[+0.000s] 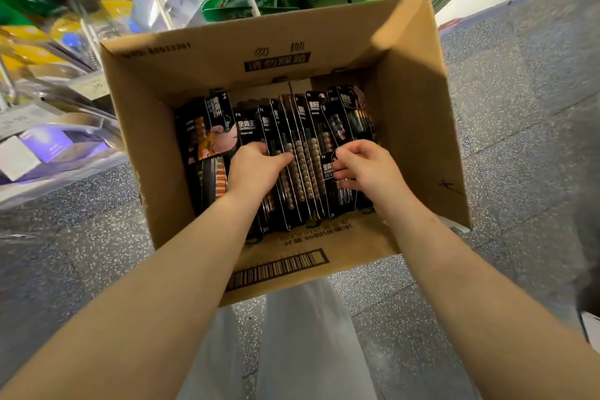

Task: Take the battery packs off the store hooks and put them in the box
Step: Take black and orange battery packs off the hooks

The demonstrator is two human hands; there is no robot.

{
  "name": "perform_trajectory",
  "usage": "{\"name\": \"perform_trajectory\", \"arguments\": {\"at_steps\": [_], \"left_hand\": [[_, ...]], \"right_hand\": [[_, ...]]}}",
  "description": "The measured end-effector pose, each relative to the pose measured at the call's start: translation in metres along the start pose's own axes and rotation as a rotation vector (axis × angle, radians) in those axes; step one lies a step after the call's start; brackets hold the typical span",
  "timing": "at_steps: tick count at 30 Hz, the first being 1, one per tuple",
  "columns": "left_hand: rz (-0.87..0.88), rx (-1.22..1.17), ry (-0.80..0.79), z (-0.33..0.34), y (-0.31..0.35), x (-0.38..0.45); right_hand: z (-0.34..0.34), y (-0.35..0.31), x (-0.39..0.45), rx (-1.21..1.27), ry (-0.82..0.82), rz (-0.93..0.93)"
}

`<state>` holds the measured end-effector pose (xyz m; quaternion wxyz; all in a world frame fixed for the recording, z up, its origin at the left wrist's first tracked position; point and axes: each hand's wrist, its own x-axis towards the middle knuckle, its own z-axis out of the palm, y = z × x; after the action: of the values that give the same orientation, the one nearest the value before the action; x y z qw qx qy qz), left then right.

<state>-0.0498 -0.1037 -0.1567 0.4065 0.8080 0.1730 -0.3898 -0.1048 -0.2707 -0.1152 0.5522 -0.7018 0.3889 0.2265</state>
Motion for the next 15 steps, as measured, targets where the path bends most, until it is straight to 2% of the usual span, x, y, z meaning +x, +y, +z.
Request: {"name": "perform_trajectory", "arguments": {"at_steps": [6, 15], "left_hand": [[0.062, 0.016, 0.080, 0.012, -0.003, 0.004], [0.043, -0.088, 0.152, -0.001, -0.013, -0.019]], "right_hand": [[0.002, 0.002, 0.004, 0.019, -0.017, 0.009], [-0.004, -0.002, 0.005, 0.051, -0.004, -0.011]]}}
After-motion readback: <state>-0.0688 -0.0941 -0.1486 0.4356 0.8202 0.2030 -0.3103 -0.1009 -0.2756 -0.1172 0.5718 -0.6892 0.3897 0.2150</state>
